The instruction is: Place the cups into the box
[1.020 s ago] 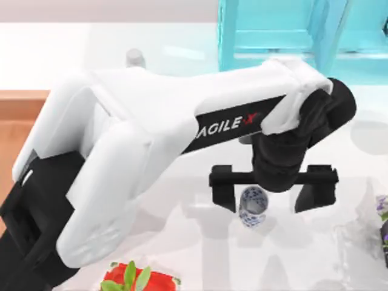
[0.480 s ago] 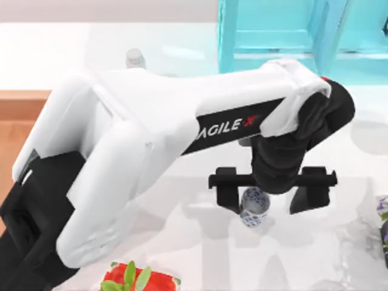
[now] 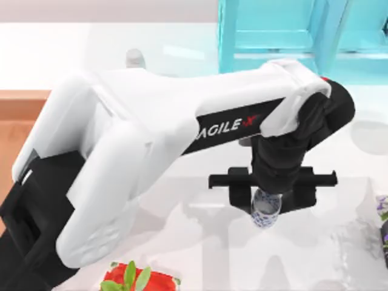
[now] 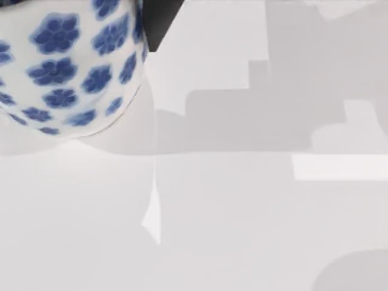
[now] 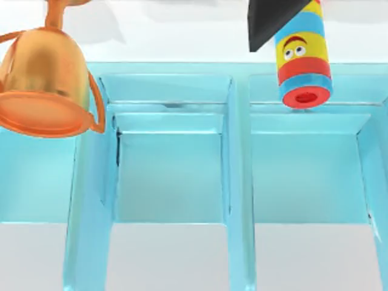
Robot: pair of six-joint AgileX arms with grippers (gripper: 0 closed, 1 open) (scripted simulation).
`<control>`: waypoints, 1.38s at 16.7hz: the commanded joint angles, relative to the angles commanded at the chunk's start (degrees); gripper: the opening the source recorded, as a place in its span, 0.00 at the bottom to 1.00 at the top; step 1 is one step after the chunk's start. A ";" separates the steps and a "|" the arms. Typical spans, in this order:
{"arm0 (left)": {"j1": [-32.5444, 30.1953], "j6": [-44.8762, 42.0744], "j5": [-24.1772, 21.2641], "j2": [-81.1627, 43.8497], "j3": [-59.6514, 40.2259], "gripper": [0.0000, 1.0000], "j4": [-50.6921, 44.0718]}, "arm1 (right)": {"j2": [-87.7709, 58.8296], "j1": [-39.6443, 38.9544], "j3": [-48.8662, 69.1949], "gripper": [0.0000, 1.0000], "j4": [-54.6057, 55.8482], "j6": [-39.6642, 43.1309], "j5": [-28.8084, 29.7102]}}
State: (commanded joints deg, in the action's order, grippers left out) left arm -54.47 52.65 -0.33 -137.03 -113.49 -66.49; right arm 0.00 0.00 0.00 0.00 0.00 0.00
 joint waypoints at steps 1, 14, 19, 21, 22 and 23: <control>0.00 0.00 0.00 0.00 0.00 0.02 0.00 | 0.00 0.00 0.00 1.00 0.00 0.00 0.00; 2.29 -1.88 0.09 4.22 2.71 0.00 -2.05 | 0.00 0.00 0.00 1.00 0.00 0.00 0.00; 7.40 -7.09 0.21 18.21 9.60 0.00 -7.72 | 0.00 0.00 0.00 1.00 0.00 0.00 0.00; 8.69 -8.47 0.22 20.84 11.38 0.00 -9.32 | 0.00 0.00 0.00 1.00 0.00 0.00 0.00; 8.92 -8.71 0.22 21.25 11.70 0.00 -9.61 | 0.00 0.00 0.00 1.00 0.00 0.00 0.00; 8.92 -8.71 0.22 21.25 11.70 0.00 -9.61 | 0.00 0.00 0.00 1.00 0.00 0.00 0.00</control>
State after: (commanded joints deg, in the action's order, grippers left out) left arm -45.54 43.94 -0.11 -115.78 -101.80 -76.10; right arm 0.00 0.00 0.00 0.00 0.00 0.00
